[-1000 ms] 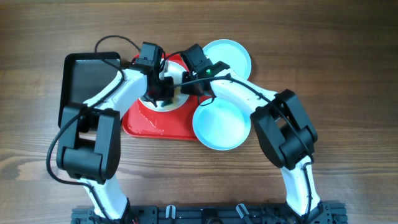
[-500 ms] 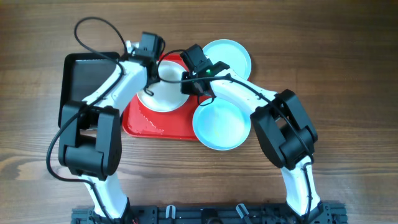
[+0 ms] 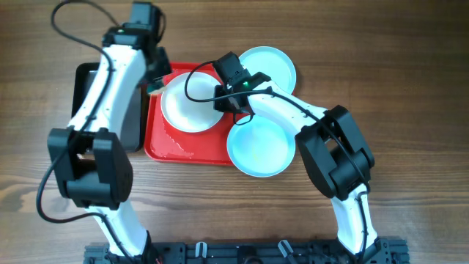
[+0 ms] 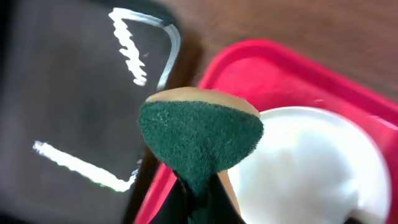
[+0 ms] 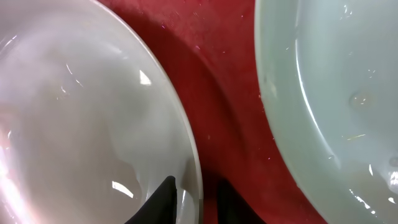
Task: Clean dirty plates on tray and stack at the side
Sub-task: 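Lift the sponge with the left gripper toward the black tray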
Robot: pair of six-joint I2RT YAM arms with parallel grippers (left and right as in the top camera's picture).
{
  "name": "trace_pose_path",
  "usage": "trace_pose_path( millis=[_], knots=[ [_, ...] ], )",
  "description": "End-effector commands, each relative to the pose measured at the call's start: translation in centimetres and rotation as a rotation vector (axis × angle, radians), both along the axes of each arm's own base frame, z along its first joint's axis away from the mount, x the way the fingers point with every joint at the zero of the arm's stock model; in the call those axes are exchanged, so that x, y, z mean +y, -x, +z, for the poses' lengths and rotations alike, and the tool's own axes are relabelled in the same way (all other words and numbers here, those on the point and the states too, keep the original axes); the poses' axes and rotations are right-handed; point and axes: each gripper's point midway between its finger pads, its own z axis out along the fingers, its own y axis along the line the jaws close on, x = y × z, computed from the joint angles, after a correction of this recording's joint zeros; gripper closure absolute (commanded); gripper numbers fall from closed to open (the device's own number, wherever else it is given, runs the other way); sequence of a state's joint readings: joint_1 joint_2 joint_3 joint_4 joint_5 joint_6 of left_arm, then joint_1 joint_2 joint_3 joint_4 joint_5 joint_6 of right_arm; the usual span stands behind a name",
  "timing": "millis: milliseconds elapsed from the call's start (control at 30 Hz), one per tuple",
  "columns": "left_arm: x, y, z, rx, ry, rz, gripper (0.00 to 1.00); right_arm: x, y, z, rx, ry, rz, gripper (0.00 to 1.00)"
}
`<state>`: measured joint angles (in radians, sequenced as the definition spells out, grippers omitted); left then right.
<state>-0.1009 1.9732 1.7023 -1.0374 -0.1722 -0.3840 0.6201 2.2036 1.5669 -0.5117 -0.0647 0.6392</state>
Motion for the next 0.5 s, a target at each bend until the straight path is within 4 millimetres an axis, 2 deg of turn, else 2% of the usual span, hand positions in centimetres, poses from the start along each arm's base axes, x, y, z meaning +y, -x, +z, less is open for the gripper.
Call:
trace_pose_path(
  millis=[0, 100, 200, 333, 467],
  knots=[
    [1.7, 0.9, -0.2, 0.047, 0.071, 0.048, 0.96, -0.4, 1.3, -1.9, 0.064, 0.011, 0.019, 0.95],
    [0.9, 2.4, -0.6, 0.12, 0.175, -0.039, 0.96, -0.2, 1.7, -1.8, 0.081, 0.001, 0.029, 0.96],
    [0.9, 3.3, -0.6, 0.154, 0.237, -0.042, 0.96, 0.2, 1.6, -1.0, 0.064, -0.012, 0.059, 0.96],
    [1.8, 3.4, -0.6, 0.156, 0.246, -0.016, 0.96, 0.4, 1.0, 2.7, -0.024, -0.003, 0.11, 0.96],
    [2.3, 3.6, -0.6, 0.159, 0.246, -0.005, 0.96, -1.4, -0.2, 7.6, -0.193, 0.124, 0.09, 0.96]
  ],
)
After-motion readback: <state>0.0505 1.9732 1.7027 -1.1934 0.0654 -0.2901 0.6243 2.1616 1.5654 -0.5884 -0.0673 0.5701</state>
